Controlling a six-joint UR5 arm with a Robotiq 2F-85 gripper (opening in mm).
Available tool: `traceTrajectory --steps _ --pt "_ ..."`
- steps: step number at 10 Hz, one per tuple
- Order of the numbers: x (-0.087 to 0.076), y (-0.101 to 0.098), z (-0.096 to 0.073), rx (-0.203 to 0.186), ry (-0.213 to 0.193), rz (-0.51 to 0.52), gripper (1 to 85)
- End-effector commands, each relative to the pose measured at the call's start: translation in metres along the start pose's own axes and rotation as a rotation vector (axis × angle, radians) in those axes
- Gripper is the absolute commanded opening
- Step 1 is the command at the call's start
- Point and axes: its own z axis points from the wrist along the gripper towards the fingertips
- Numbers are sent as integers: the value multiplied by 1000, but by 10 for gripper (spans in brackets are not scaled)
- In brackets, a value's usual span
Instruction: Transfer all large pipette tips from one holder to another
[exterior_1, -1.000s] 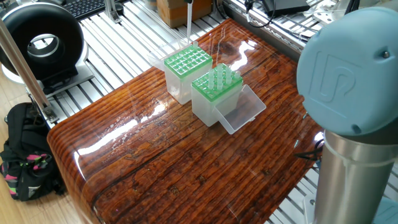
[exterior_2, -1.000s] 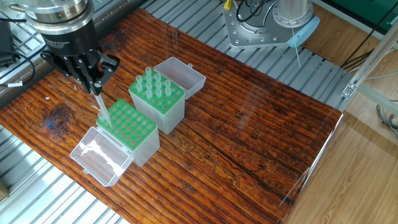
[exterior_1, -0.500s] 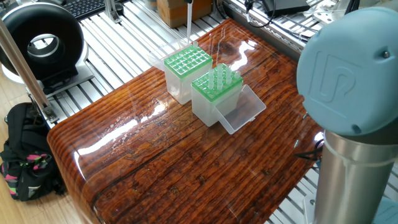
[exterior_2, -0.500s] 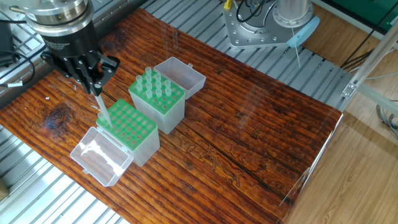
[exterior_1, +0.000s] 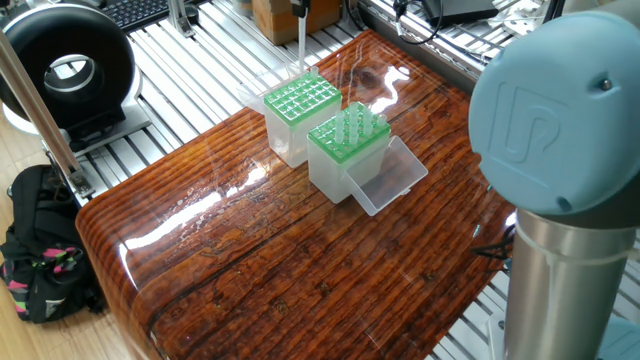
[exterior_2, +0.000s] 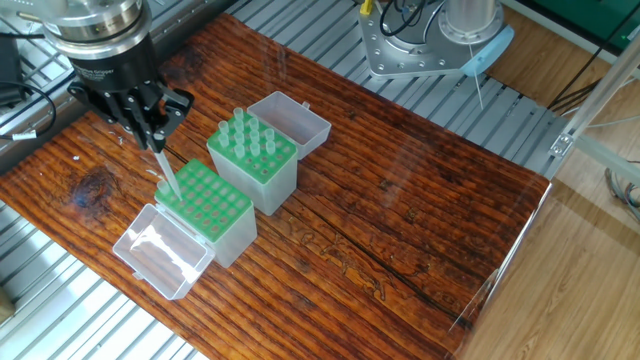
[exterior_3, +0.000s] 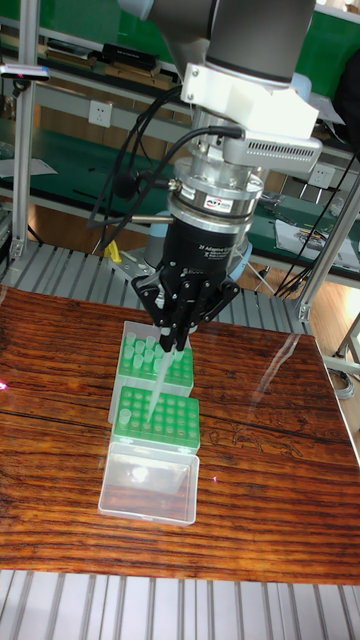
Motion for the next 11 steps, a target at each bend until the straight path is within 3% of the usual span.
traceTrajectory --steps 1,11 --pt "-2 2 1 -10 -9 2 30" --pt "-6 1 4 -7 -22 -1 30"
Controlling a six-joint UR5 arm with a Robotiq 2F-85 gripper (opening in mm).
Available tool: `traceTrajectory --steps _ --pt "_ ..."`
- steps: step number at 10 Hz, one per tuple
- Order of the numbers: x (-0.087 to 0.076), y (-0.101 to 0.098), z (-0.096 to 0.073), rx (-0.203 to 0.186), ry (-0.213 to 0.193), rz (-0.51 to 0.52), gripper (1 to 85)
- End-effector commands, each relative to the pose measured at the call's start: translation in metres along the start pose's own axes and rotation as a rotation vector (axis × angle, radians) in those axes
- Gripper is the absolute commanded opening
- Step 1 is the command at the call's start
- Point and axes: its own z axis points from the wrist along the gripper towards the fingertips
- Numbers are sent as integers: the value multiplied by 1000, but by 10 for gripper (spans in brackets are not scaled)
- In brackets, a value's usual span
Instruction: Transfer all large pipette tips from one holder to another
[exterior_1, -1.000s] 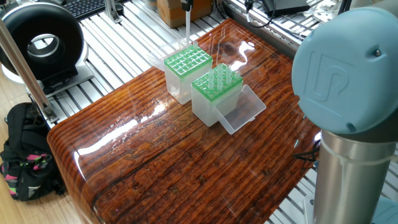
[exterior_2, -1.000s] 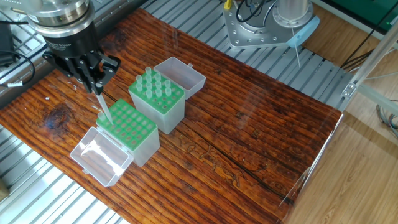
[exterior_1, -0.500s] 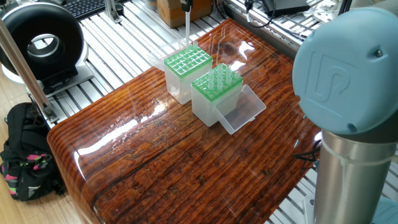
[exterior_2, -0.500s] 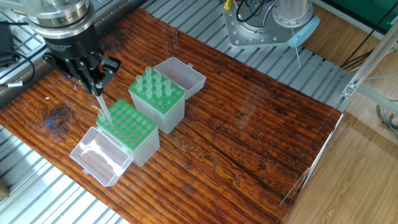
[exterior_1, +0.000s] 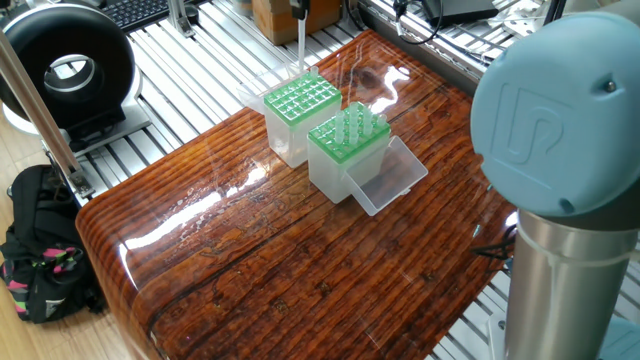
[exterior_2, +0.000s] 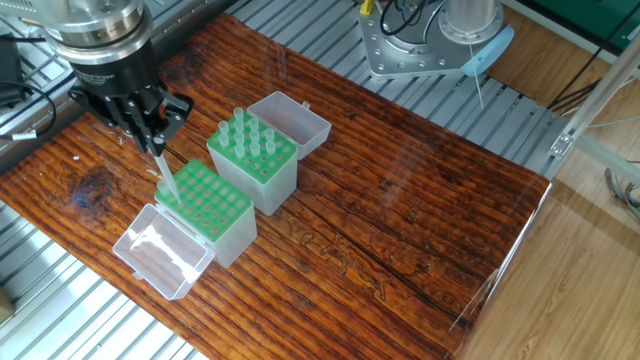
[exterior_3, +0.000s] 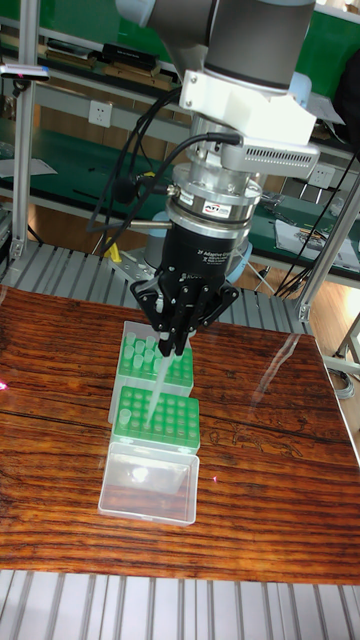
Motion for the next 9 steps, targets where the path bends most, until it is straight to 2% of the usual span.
traceTrajectory --steps 1,9 --pt "-2 2 -1 -8 -11 -1 30" --pt "-2 3 2 -10 -7 -7 63"
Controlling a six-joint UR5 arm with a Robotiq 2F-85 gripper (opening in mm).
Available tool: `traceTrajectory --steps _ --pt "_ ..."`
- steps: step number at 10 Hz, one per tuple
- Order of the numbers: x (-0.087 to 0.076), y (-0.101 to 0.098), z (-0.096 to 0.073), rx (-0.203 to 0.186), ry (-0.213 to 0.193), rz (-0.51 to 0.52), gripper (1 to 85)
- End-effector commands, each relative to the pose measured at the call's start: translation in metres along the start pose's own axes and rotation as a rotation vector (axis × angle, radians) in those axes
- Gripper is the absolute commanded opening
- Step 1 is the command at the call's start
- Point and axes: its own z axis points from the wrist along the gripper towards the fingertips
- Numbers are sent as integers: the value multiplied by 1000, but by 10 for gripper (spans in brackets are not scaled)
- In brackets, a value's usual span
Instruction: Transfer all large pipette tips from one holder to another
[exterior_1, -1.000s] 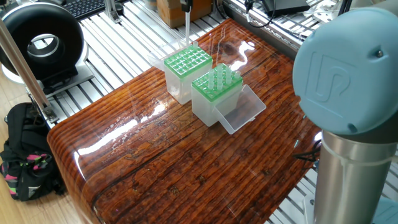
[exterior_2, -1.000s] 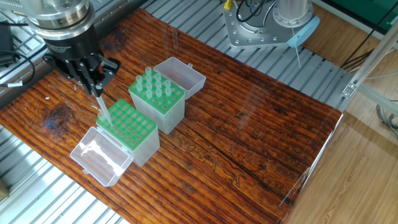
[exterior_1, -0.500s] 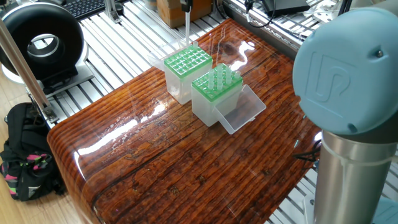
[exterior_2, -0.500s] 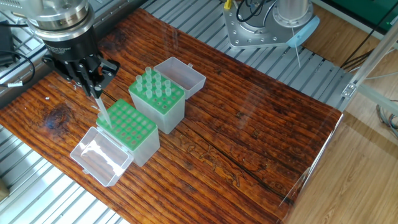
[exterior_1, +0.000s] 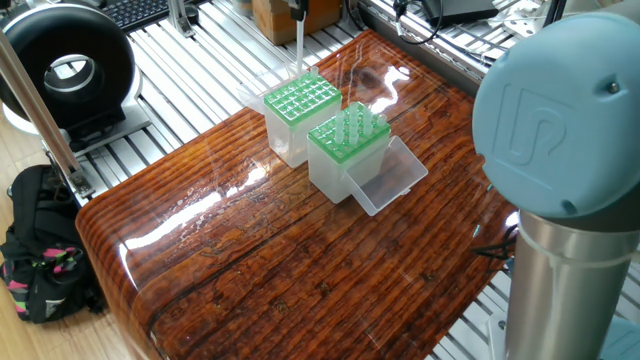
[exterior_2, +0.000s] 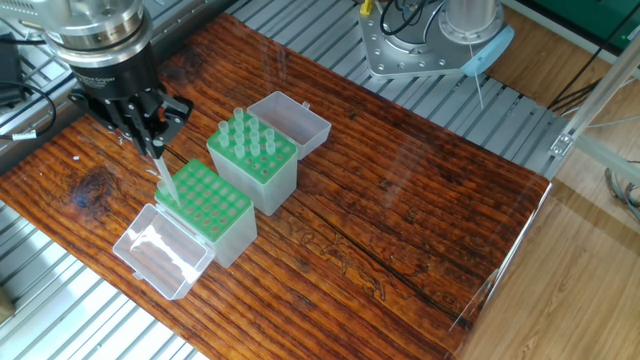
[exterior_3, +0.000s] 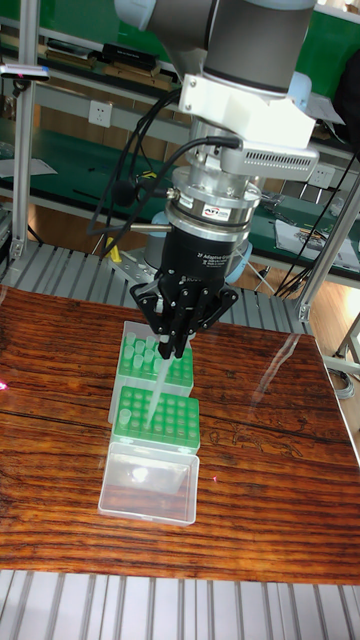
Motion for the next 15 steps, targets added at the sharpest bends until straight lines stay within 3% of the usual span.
traceTrajectory --steps 1,9,15 --pt "-1 3 -1 -11 -4 -8 83" --pt "5 6 0 -24 17 -24 223" --pt "5 6 -1 -25 19 -27 250"
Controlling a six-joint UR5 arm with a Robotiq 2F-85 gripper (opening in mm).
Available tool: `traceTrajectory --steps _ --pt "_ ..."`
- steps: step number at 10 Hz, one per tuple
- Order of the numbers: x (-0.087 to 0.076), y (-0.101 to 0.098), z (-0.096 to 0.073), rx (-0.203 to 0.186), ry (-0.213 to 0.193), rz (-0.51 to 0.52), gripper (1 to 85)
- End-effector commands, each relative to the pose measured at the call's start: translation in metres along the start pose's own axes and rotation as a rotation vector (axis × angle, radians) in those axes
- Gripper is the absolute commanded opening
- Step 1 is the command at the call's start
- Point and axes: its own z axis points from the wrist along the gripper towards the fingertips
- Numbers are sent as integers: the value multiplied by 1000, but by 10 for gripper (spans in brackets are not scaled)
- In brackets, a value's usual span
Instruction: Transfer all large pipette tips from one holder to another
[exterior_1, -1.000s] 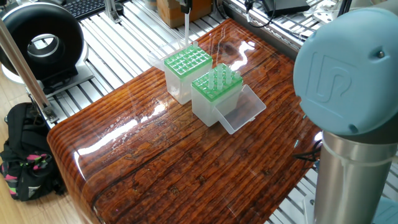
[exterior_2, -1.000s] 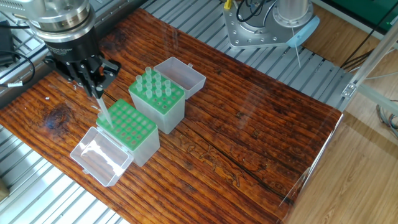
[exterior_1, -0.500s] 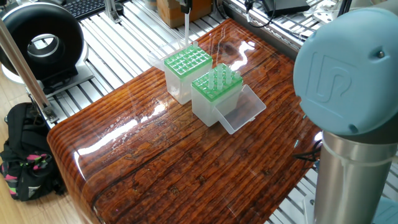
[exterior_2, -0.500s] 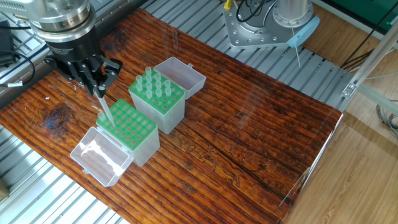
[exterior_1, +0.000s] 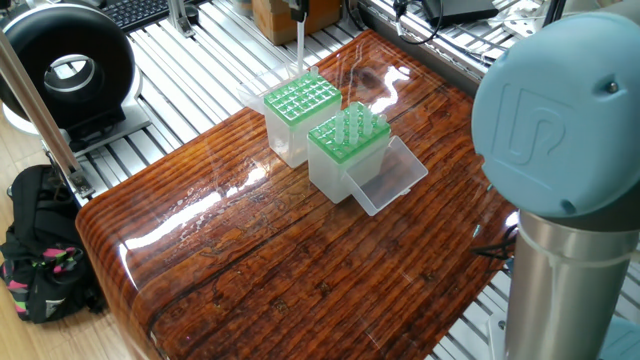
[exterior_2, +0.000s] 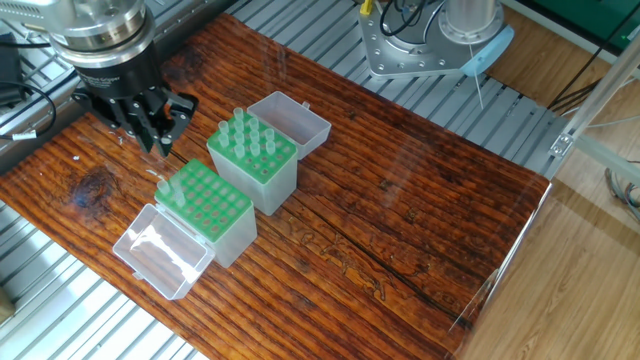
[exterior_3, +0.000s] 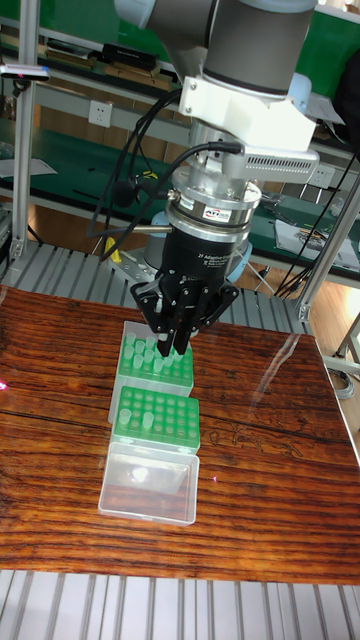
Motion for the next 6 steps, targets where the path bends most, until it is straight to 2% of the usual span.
traceTrajectory --steps 1,4,6 --pt "-1 2 -1 -10 -6 -2 253" --pt "0 3 -2 -11 -5 -2 253" --pt "7 11 -2 -21 14 11 253"
